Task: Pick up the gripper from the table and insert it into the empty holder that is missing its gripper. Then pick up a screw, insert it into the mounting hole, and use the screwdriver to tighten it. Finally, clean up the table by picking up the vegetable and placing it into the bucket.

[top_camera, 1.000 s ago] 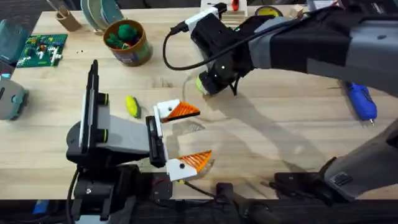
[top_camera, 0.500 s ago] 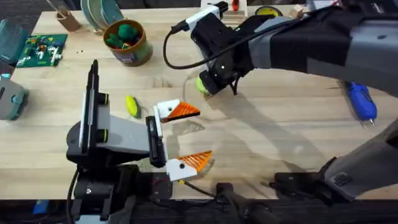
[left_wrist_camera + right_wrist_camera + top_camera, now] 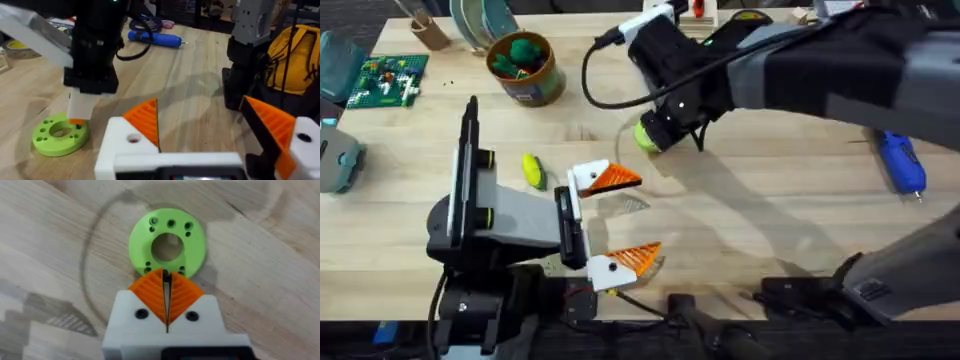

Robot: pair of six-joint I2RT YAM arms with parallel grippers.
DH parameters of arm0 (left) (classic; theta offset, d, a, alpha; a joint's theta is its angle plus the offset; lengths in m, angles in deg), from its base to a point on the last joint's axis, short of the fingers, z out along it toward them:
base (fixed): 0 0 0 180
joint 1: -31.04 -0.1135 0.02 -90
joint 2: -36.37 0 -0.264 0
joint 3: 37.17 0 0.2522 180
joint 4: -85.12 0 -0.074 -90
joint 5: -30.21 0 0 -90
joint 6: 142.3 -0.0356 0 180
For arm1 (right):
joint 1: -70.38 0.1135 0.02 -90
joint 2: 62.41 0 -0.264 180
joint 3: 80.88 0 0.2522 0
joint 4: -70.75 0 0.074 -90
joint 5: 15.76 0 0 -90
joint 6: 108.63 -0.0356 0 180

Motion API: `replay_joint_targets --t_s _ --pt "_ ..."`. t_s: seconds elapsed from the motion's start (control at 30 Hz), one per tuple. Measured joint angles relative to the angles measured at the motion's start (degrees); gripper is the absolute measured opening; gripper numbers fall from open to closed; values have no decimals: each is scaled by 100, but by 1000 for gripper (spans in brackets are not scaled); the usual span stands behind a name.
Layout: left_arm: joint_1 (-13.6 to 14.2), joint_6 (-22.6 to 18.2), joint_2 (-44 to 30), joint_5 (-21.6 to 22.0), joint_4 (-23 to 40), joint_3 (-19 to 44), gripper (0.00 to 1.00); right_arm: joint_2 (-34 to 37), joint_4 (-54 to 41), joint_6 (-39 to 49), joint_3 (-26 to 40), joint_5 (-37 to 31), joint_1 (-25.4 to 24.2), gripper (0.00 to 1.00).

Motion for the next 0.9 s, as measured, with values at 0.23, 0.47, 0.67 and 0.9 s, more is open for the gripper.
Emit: replay_joint_targets --t_s 0.23,0.47,0.67,0.9 --pt "0 0 1 0 0 0 993 -600 -155 156 98 -49 0 6" --pt "0 0 0 0 0 0 994 -1112 -392 251 111 -143 0 6" --pt "0 0 0 0 0 0 994 -1489 -991 427 355 -142 0 6" --pt "0 0 2 0 0 0 994 -1511 -1727 832 1302 466 13 6"
